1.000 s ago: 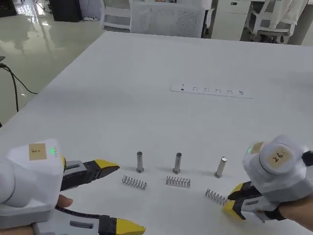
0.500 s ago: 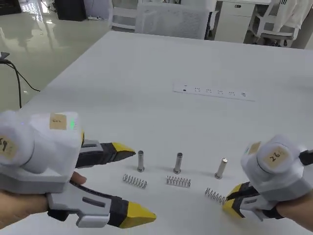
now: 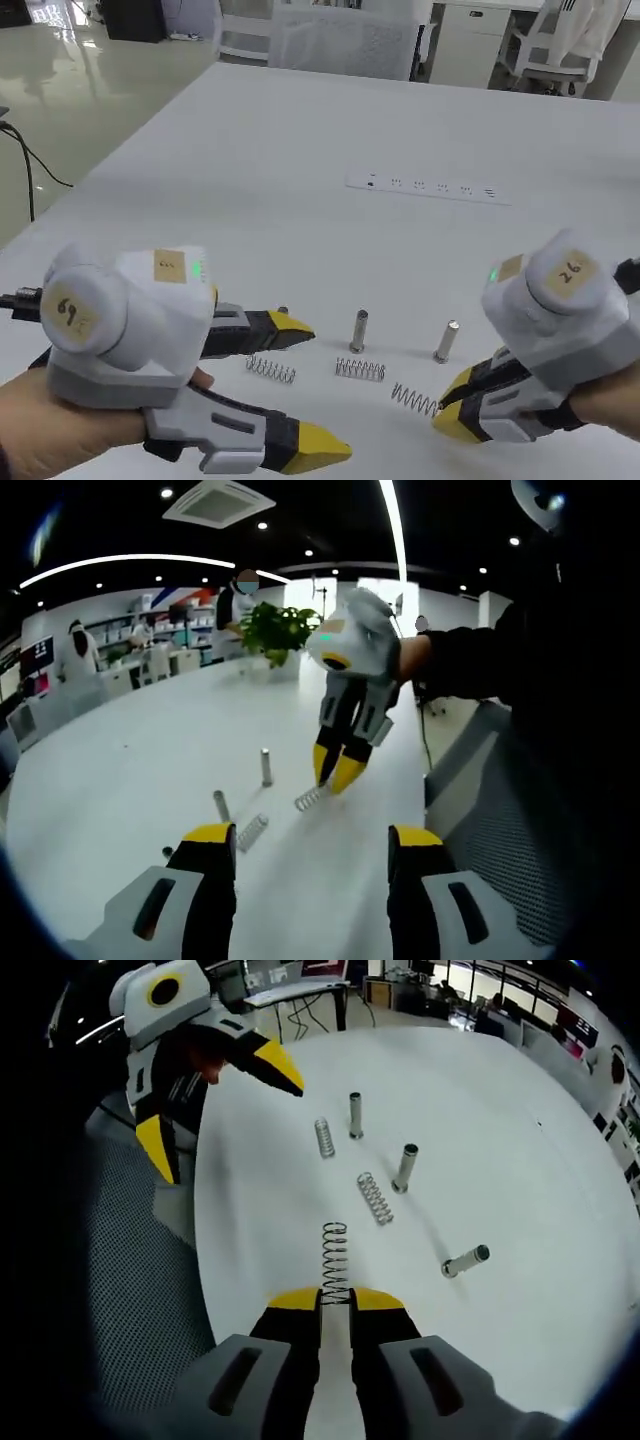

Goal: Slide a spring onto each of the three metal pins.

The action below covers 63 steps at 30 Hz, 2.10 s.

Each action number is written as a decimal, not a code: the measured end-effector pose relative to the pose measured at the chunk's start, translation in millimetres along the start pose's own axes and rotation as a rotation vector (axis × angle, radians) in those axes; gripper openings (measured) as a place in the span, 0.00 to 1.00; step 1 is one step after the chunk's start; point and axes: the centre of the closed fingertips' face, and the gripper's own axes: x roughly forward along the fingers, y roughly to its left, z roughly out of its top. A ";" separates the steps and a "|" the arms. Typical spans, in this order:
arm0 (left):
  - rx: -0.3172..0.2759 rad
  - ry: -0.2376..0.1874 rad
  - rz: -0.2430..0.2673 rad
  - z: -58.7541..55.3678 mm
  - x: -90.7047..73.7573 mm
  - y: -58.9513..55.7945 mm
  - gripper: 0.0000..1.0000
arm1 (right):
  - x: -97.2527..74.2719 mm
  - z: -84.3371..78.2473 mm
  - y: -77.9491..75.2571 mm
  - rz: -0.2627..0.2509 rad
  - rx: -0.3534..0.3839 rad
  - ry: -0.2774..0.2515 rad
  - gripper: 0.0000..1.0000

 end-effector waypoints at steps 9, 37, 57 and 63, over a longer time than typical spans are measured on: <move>0.033 -0.030 -0.032 0.5 2.0 -6.4 0.34 | -5.4 25.8 23.1 0.059 -0.111 0.010 0.08; 0.253 0.053 -0.081 -14.5 13.4 -20.1 0.03 | -19.0 54.4 52.9 0.132 -0.212 0.011 0.08; 0.225 0.020 -0.087 -7.5 12.7 -21.6 0.02 | -27.8 85.5 63.2 0.112 -0.282 -0.081 0.10; 0.221 0.016 -0.089 -7.0 12.6 -22.7 0.02 | -20.4 82.7 64.9 0.115 -0.283 -0.062 0.14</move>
